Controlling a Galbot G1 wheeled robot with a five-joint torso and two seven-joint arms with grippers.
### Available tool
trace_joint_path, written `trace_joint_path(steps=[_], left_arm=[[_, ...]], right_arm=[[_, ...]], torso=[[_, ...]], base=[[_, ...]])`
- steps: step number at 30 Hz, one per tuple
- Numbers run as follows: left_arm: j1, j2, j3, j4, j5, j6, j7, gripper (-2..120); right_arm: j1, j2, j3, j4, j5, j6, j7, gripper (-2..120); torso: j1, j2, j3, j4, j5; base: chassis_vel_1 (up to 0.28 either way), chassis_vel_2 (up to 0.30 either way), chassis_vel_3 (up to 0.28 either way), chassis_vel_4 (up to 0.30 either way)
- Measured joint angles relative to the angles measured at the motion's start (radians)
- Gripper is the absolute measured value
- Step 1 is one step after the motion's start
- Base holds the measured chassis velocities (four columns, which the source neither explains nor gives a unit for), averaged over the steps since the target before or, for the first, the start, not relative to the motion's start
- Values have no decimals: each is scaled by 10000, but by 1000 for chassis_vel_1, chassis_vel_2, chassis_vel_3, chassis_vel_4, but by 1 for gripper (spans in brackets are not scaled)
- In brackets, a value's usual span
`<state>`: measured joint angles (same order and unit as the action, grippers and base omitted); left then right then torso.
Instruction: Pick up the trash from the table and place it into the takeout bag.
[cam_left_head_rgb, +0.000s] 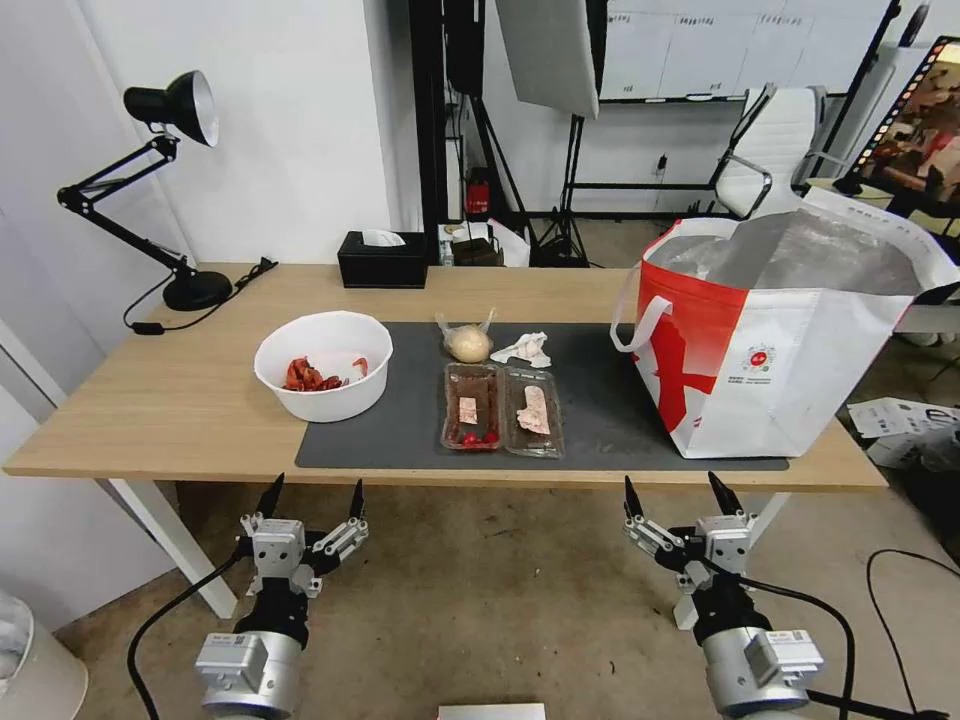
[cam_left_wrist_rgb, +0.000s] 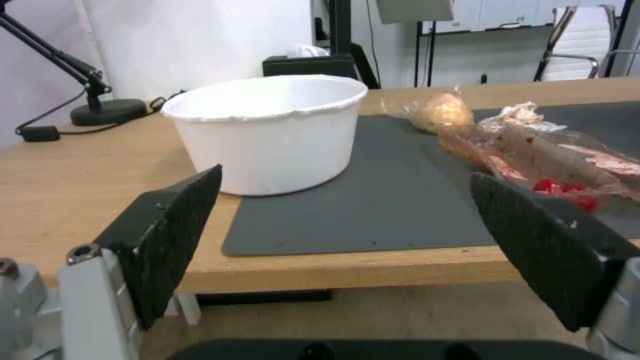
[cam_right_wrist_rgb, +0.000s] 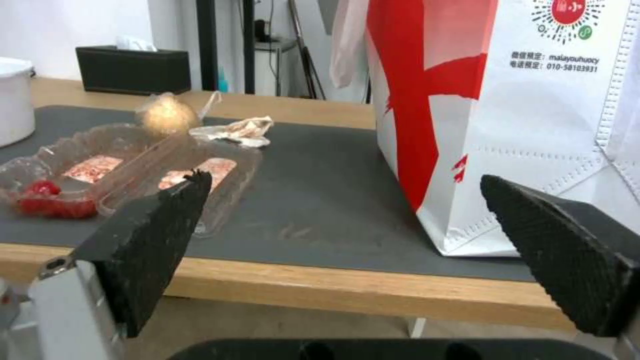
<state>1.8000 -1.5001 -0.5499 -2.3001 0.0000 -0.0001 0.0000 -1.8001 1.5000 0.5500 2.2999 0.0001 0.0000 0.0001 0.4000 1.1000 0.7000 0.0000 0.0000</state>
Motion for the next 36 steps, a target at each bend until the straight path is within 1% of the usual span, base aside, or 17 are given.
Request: trace_joint_path(steps=[14,15,16,17,20,21,23,24,25,26,28,29,33,34,36], left_arm=[[-18,13,4,4,-15,0,-11,100],[-103,75,31,24,-96,8,-87,100],[-378,277,115,94,-325,71,-308,100],[-378,277,115,94,-325,71,-308,100],[-1691,1247,545,441,-1439,413,-1350,100],[-1691,1247,545,441,-1439,413,-1350,100],[-2323,1712,752,602,-1973,570,-1863,100],[-2804,2069,910,729,-2386,697,-2249,100],[-3171,2333,1039,951,-2667,574,-2458,100],[-3171,2333,1039,951,-2667,574,-2458,100],[-3363,2473,1194,1270,-2858,306,-2490,100],[-3369,2482,1206,1284,-2876,258,-2490,100],[-3369,2482,1206,1284,-2876,258,-2490,100],[-3283,2467,1228,1312,-2905,218,-2440,100],[-3208,2438,1220,1312,-2904,212,-2417,100]], right_arm=[[7,-12,0,-1,8,-3,0,100],[52,-81,-2,-11,76,-34,9,100],[255,-345,-2,-56,327,-184,46,100],[255,-345,-2,-56,327,-184,46,100],[1205,-1535,4,-243,1505,-874,242,100],[1205,-1535,4,-243,1505,-874,242,100],[1659,-2105,7,-333,2070,-1207,335,100],[1978,-2508,10,-396,2469,-1441,407,100],[2322,-2948,12,-467,2903,-1692,477,100],[2322,-2948,12,-467,2903,-1692,477,100],[2959,-3752,20,-594,3701,-2165,615,100],[3209,-4074,18,-647,4023,-2359,671,100],[3209,-4074,18,-647,4023,-2359,671,100],[3463,-4507,-126,-893,4519,-2736,828,100],[3457,-4518,-152,-911,4540,-2781,842,100]], torso=[[0,0,0,0,0],[-1,0,0,0,0],[-2,0,0,1,0],[-2,0,0,1,0],[1,-1,2,0,1],[1,-1,2,0,1],[2,-3,2,-1,2],[1,-3,3,0,0],[2,-3,1,-5,6],[2,-3,1,-5,6],[4,-4,3,-1,-5],[3,-3,3,1,5],[3,-3,3,1,5],[3,-3,2,1,5],[2,-2,1,-1,-1]], base=[[0,0,0,0],[0,0,0,0],[0,0,0,0],[0,0,0,0],[0,0,0,0],[0,0,0,0],[0,0,0,0],[0,0,0,0],[0,0,0,0],[0,0,0,0],[0,0,0,0],[0,0,0,0],[0,0,0,0],[0,0,0,0],[0,0,0,0]])
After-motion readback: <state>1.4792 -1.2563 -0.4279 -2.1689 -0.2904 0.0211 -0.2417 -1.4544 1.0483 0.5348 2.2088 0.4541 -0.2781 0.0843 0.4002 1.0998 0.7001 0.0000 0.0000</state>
